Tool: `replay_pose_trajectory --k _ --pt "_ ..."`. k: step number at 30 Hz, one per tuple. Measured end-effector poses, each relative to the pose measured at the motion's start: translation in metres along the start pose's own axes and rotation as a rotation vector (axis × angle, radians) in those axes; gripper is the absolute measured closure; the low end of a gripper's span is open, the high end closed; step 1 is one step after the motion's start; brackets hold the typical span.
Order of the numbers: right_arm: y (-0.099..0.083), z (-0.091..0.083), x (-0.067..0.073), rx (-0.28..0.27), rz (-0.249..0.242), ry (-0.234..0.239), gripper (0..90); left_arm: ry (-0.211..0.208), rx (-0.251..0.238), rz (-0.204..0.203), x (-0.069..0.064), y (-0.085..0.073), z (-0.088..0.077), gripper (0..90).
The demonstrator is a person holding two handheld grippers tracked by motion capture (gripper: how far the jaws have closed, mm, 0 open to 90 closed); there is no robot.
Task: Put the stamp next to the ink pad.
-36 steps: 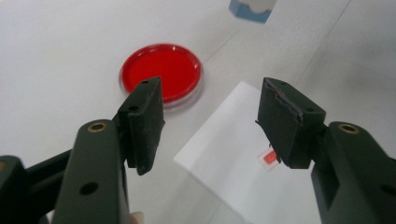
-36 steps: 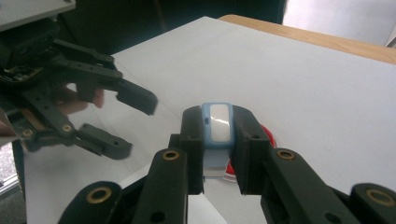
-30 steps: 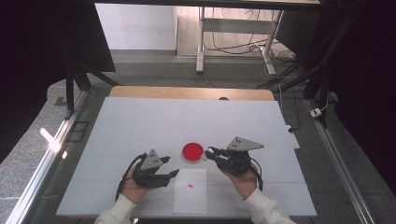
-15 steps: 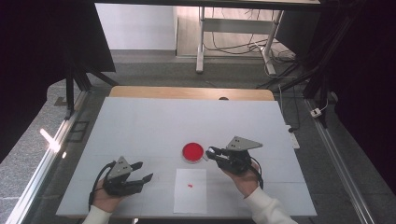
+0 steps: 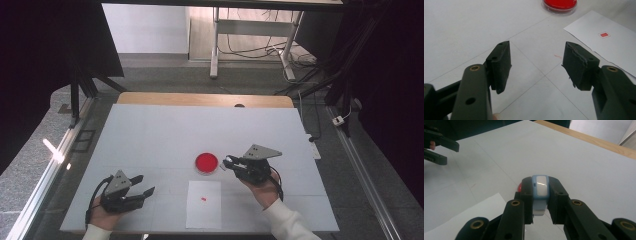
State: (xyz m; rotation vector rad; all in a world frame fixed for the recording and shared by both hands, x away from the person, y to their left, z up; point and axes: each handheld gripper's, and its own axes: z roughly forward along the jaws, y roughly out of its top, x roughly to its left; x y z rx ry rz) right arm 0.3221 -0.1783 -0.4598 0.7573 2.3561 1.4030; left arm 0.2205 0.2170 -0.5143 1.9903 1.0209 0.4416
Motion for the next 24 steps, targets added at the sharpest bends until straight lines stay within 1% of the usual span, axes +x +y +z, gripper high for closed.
replay_pose_trajectory --k 5,8,12,15,16,20,24 --pt "0.0 0.001 -0.003 0.004 -0.007 -0.013 75.9 -0.002 0.005 0.003 0.0 0.0 0.001 39.5" --pt "0.0 0.003 -0.005 0.016 -0.011 -0.02 75.9 -0.002 0.006 0.001 0.0 0.0 0.001 39.5" --pt "0.001 0.007 -0.008 0.042 -0.016 -0.03 75.9 -0.004 0.009 0.002 0.0 0.0 0.001 39.5" --pt "0.001 0.011 -0.011 0.058 -0.006 -0.035 75.8 -0.005 0.011 0.002 0.0 0.0 0.002 39.5" --pt "0.001 0.011 -0.013 0.071 -0.011 -0.038 75.9 -0.005 0.011 0.002 0.0 0.0 0.002 39.5" --pt "0.003 0.014 -0.015 0.081 -0.009 -0.046 75.9 -0.006 0.011 0.001 0.0 0.0 0.002 39.5" --pt "0.003 0.018 -0.019 0.115 -0.005 -0.052 75.8 -0.008 0.012 0.003 -0.001 0.0 0.003 39.4"
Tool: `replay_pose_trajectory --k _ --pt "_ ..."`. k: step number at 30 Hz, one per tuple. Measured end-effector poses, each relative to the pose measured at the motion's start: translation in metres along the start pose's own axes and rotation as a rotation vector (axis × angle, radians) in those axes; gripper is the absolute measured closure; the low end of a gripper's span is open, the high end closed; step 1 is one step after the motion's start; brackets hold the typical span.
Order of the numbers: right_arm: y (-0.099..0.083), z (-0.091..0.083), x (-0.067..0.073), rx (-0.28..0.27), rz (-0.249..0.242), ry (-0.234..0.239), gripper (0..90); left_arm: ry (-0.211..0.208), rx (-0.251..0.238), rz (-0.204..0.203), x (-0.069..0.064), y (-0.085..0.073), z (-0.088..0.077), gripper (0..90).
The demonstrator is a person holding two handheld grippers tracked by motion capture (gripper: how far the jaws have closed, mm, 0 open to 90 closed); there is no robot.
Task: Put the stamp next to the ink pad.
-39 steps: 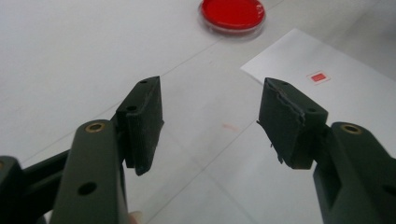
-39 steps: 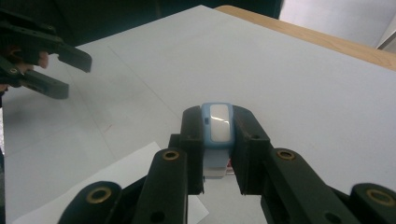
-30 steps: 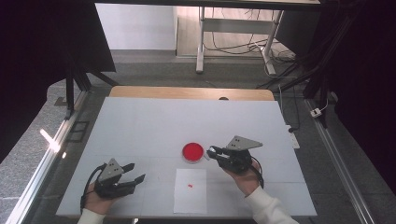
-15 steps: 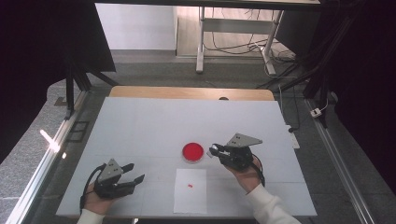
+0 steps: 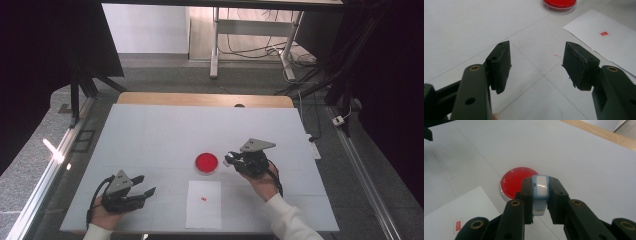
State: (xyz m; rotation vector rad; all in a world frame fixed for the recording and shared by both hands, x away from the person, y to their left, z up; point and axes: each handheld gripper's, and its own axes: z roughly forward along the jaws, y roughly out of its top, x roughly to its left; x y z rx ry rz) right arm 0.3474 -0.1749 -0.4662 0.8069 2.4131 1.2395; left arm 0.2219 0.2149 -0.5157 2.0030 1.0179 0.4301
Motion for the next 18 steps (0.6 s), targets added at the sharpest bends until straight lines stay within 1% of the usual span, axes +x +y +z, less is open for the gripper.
replay_pose_trajectory --k 3,5,15,18 --pt "-0.001 0.005 -0.002 0.018 0.006 0.001 75.8 -0.001 0.002 0.001 0.0 0.0 0.0 39.4" --pt "-0.001 0.008 -0.004 0.042 0.003 0.002 75.8 0.0 0.003 0.0 0.0 0.0 0.001 39.3" --pt "-0.005 0.022 -0.007 0.09 -0.004 0.001 75.7 -0.002 0.009 0.002 0.0 0.0 0.001 39.0" --pt "-0.006 0.026 -0.008 0.106 -0.014 -0.003 75.7 -0.002 0.012 0.002 0.0 -0.001 0.001 38.7"
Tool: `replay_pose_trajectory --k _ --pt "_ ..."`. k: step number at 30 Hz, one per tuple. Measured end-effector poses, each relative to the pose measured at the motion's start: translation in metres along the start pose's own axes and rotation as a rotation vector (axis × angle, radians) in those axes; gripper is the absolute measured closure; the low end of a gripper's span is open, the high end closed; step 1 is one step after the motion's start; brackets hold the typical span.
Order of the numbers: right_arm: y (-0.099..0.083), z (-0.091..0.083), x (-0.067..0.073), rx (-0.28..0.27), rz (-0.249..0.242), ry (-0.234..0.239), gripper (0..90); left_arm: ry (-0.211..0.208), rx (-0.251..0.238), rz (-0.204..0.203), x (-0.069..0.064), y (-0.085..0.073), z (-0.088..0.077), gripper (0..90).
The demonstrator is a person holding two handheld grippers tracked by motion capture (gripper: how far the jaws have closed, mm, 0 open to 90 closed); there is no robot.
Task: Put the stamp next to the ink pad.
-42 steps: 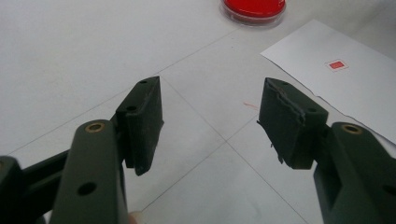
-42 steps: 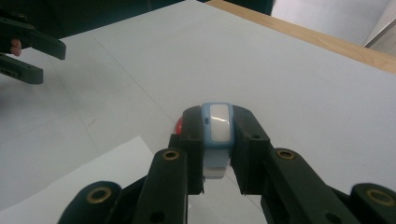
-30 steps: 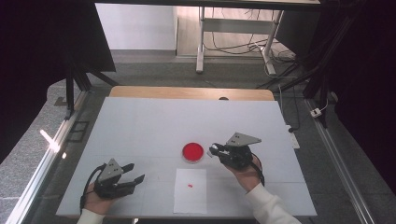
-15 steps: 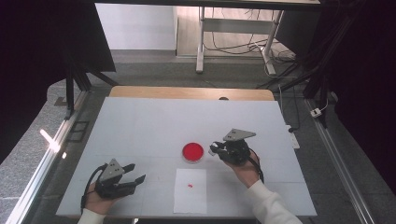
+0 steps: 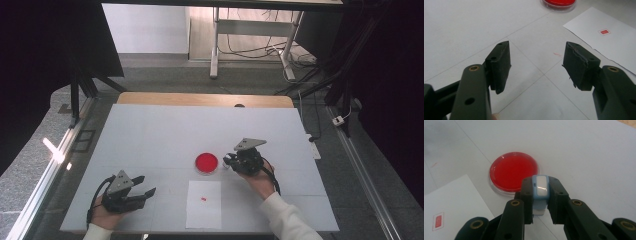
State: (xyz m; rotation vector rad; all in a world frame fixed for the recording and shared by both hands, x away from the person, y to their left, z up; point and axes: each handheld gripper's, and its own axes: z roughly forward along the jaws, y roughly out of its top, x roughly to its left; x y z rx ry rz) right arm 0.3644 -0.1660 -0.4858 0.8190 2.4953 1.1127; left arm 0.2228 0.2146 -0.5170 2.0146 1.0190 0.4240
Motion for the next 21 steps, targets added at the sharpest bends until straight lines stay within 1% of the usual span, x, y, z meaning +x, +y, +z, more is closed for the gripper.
replay_pose_trajectory --k 9,15,19,20,21 --pt "-0.002 0.01 -0.002 0.011 -0.003 -0.006 75.6 0.001 0.0 0.001 0.0 0.0 0.0 38.6" --pt "-0.004 0.014 -0.003 0.026 -0.009 -0.01 75.4 0.0 0.003 0.003 0.0 0.0 0.0 38.5" --pt "-0.004 0.014 -0.004 0.026 -0.005 -0.013 75.1 0.002 0.001 0.001 0.0 0.0 0.0 38.3" --pt "-0.004 0.014 -0.004 0.021 -0.005 -0.007 73.5 0.0 0.002 0.001 0.0 0.0 0.0 38.2" --pt "-0.004 0.014 -0.004 0.023 -0.007 -0.013 70.5 0.0 0.001 0.0 0.0 0.0 0.0 38.3"
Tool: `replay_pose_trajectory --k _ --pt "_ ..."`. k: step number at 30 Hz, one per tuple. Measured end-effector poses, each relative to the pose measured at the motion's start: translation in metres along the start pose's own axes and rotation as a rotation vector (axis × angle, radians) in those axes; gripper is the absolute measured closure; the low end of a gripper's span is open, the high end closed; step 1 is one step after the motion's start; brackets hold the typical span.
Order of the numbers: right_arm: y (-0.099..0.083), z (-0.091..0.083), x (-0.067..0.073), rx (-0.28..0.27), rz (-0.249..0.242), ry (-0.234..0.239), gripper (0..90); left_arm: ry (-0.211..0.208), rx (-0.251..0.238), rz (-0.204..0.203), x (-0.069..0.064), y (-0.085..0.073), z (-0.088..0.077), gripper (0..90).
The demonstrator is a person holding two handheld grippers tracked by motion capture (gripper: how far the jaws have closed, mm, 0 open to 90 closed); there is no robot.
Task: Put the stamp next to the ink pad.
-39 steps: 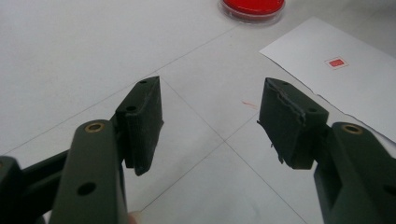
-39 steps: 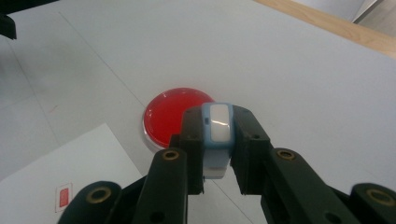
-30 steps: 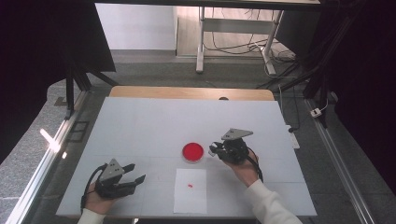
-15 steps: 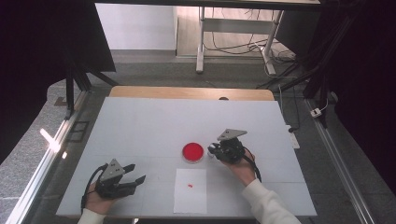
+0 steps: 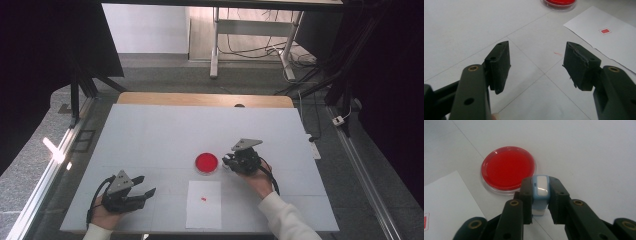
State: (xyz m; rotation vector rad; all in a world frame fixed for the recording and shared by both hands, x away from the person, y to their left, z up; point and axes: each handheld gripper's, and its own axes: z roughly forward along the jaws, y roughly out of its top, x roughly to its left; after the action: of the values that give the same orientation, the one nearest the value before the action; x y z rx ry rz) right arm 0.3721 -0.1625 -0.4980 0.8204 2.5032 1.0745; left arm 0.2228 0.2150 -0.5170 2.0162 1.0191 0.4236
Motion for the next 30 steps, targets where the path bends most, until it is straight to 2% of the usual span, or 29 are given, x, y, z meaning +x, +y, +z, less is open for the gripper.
replay_pose_trajectory --k 5,10,17,21,30 --pt "0.0 -0.002 -0.002 -0.03 0.021 0.018 49.7 0.002 -0.002 -0.005 0.001 0.0 0.001 38.2" --pt "0.0 -0.009 -0.004 -0.087 0.041 0.024 41.0 0.005 -0.003 -0.011 0.004 0.0 0.002 38.1" --pt "-0.004 -0.032 0.0 -0.173 0.007 0.02 38.7 0.0 -0.007 -0.005 0.005 0.002 0.002 38.1" --pt "-0.011 -0.048 0.002 -0.196 -0.008 0.007 38.8 -0.007 -0.01 -0.005 0.004 0.002 0.003 37.9" --pt "-0.039 -0.077 -0.001 -0.238 0.012 -0.006 39.4 -0.008 -0.011 -0.004 0.004 0.002 0.003 37.7"
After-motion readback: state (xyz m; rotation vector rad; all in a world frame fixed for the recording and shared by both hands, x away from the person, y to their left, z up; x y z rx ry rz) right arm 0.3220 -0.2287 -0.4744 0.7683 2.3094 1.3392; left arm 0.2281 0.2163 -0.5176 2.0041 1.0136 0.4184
